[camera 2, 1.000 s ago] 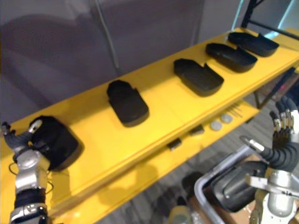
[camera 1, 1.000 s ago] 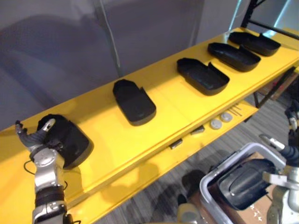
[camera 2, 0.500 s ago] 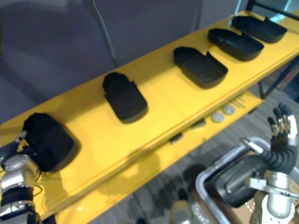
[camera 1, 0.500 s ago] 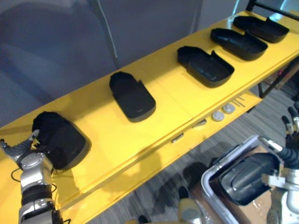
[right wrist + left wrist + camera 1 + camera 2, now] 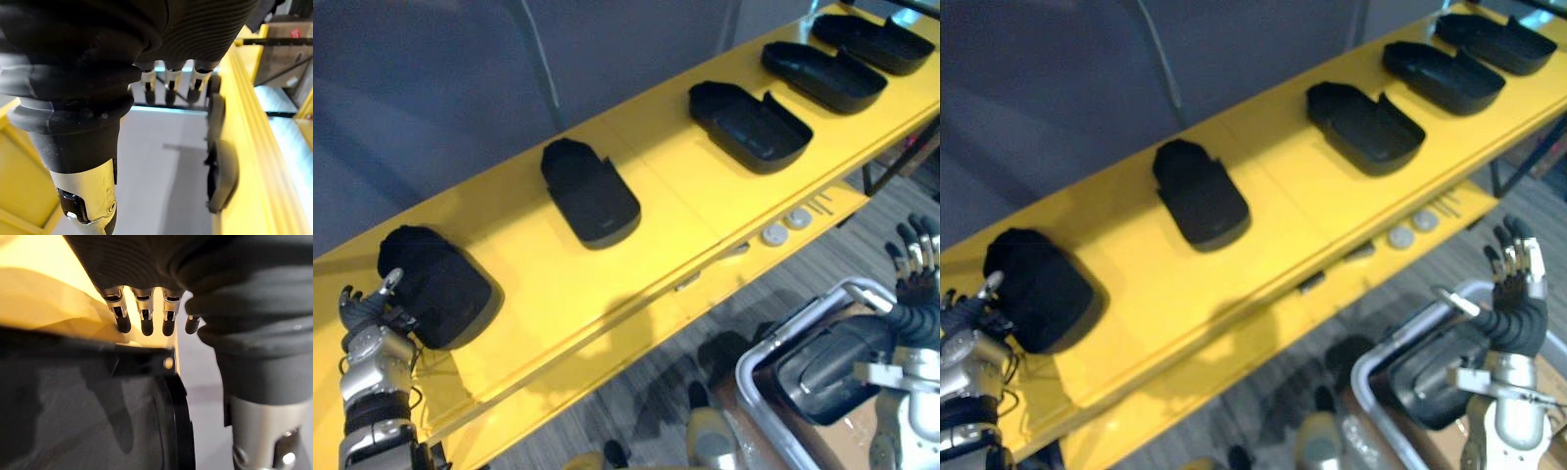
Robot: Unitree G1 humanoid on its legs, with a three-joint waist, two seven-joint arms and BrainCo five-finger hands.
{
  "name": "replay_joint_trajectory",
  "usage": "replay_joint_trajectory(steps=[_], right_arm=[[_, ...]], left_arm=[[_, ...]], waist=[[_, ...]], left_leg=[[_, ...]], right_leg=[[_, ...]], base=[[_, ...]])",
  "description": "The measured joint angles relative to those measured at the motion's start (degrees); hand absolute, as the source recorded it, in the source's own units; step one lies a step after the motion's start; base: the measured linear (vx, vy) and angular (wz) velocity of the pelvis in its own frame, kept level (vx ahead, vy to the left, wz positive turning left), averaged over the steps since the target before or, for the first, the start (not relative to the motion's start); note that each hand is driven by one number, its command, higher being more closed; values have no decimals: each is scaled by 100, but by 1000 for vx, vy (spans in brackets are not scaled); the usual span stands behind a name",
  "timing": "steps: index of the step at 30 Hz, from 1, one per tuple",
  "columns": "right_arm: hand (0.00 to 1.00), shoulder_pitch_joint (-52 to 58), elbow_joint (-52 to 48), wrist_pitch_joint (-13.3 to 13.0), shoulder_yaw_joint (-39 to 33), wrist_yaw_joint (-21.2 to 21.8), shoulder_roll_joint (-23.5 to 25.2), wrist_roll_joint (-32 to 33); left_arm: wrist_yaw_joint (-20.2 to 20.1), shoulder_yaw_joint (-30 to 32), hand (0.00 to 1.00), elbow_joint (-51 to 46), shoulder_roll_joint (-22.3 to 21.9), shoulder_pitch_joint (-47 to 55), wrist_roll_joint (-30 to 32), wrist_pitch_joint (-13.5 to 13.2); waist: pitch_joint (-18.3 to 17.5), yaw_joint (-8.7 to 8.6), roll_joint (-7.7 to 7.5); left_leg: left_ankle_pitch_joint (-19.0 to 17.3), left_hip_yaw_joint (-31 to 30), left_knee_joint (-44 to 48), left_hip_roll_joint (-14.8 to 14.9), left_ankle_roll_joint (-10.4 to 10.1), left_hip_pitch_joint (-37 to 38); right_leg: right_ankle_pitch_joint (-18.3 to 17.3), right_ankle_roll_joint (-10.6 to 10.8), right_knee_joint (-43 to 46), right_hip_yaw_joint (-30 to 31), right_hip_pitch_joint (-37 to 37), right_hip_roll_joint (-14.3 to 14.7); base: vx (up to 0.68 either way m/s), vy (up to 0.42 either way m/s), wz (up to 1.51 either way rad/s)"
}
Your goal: Walk over and take plastic housings, then place them on the shelf
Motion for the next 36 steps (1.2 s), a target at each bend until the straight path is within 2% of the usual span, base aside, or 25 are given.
replay_joint_trajectory(steps=[7,11,15,18,30,34,36], right_arm=[[0,-66,8,-8,-2,102,-52,12],[0,-69,24,-18,-2,120,-52,9],[0,-74,62,-25,0,122,-50,7],[0,-24,63,-32,0,121,-49,7],[0,36,109,-37,1,239,-42,9],[0,92,109,-37,8,253,-38,10],[0,174,109,-37,17,324,-36,63]], left_arm=[[-370,-209,0,9,-3,1,-1020,-547],[-517,-242,0,8,-20,2,-1251,-677],[-625,-359,0,-10,-59,2,-1275,-928],[-627,-360,0,-34,-89,2,-1257,-1003],[-613,-410,0,-125,-89,-159,-1195,-1033],[-379,-411,0,-206,-89,-321,-926,-1035],[255,-404,0,-227,-85,-491,-495,-1109]], waist=[[118,-74,-12],[124,-82,-21],[148,-82,-62],[155,-94,-73],[166,-197,-92],[165,-233,-92],[165,-233,-92]], left_leg=[[-72,22,174,-4,-6,-114],[-131,43,252,1,-10,-103],[-163,117,281,-2,7,-88],[-175,160,289,0,24,-79],[-243,269,377,27,16,-66],[-244,316,376,35,16,-34],[-244,337,366,36,16,12]], right_leg=[[-74,20,190,63,-151,-35],[-59,45,227,107,-150,-23],[-54,54,237,148,-150,-29],[-45,67,229,172,-150,-22],[-31,84,230,306,-169,31],[-28,86,239,343,-169,49],[-28,86,254,378,-154,60]], base=[[-18,-2,-2],[1,9,-4],[-11,17,-6],[-9,10,-5],[-4,5,-5],[-9,1,-5],[-13,3,-7]])
